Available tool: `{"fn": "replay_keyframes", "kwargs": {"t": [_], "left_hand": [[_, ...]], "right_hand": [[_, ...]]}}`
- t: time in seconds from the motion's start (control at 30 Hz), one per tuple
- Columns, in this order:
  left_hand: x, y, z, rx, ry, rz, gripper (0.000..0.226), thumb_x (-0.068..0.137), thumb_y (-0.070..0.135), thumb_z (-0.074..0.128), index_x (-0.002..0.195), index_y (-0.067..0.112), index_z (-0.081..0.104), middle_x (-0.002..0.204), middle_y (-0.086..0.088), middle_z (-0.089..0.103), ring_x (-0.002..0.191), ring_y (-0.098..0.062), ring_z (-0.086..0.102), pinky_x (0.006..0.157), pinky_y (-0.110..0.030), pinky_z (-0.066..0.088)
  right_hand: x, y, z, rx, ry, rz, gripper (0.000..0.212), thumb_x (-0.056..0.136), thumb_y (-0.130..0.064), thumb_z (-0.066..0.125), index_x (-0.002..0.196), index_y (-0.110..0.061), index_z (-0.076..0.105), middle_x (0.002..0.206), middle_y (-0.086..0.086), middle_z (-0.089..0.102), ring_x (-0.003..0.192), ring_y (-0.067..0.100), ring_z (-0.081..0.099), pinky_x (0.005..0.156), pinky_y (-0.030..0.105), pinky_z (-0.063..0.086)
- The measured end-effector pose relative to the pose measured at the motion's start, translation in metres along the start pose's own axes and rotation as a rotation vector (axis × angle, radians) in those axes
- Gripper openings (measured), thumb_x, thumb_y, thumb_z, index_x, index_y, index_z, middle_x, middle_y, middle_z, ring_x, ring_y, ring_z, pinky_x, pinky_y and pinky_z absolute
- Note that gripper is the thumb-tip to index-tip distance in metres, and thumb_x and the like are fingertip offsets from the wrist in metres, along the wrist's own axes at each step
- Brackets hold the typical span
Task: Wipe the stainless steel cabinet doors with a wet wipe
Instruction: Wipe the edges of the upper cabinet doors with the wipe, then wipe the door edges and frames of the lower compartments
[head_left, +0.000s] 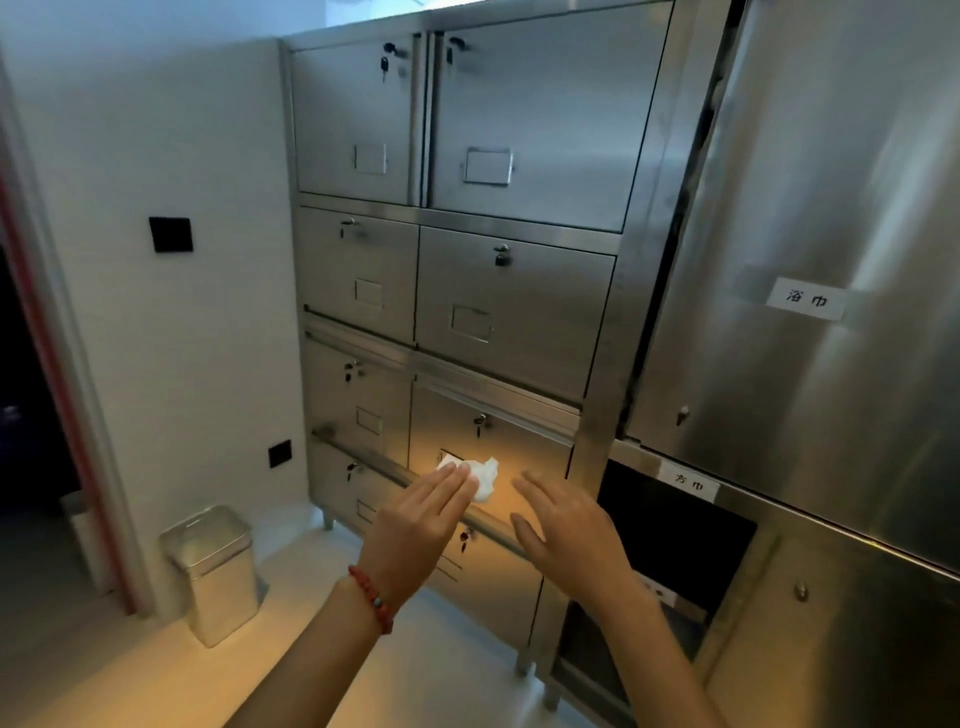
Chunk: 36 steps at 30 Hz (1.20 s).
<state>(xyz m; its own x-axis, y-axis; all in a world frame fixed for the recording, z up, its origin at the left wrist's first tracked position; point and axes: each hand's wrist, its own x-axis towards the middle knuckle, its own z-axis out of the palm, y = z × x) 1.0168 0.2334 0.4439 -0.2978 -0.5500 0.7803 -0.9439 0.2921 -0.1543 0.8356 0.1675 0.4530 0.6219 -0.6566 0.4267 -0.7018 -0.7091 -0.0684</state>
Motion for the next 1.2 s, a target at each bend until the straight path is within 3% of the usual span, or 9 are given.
{"fn": "replay_keyframes", "kwargs": {"t": [0.23,0.57,1.1,1.2], "left_hand": [[-0.007,-0.081,0.016,0.025,-0.002,-0.011,0.063,0.035,0.010,0.094,0.094,0.003,0.073,0.097,-0.015,0.071,0.088,-0.025,0.070,0.074,-0.034,0.054],[-0.014,-0.216,0.036,0.059,-0.015,-0.024,0.063,0.037,0.010,0.093,0.095,0.002,0.072,0.096,-0.014,0.071,0.087,-0.024,0.070,0.078,-0.031,0.050],[-0.010,-0.343,0.079,0.151,-0.015,-0.124,0.056,0.042,0.002,0.091,0.095,0.000,0.072,0.098,-0.015,0.071,0.088,-0.025,0.070,0.077,-0.034,0.055],[0.002,-0.363,0.100,0.162,-0.018,-0.123,0.056,0.042,0.001,0.091,0.095,0.000,0.072,0.098,-0.015,0.071,0.088,-0.024,0.070,0.078,-0.034,0.054]], "right_hand": [[0.078,-0.026,0.043,0.000,-0.003,-0.041,0.046,0.098,-0.040,0.039,0.142,-0.027,0.036,0.146,-0.008,0.037,0.133,0.006,0.033,0.105,0.020,0.019],[0.194,-0.071,0.093,0.043,0.018,-0.065,0.046,0.099,-0.040,0.038,0.143,-0.027,0.035,0.146,-0.011,0.037,0.132,0.002,0.033,0.106,0.017,0.023],[0.339,-0.092,0.175,0.113,0.029,-0.195,0.044,0.096,-0.034,0.049,0.138,-0.021,0.045,0.141,-0.005,0.046,0.128,0.007,0.043,0.102,0.022,0.034],[0.370,-0.080,0.188,0.116,0.030,-0.226,0.044,0.096,-0.034,0.047,0.138,-0.021,0.044,0.142,-0.004,0.045,0.129,0.007,0.041,0.103,0.020,0.027]]}}
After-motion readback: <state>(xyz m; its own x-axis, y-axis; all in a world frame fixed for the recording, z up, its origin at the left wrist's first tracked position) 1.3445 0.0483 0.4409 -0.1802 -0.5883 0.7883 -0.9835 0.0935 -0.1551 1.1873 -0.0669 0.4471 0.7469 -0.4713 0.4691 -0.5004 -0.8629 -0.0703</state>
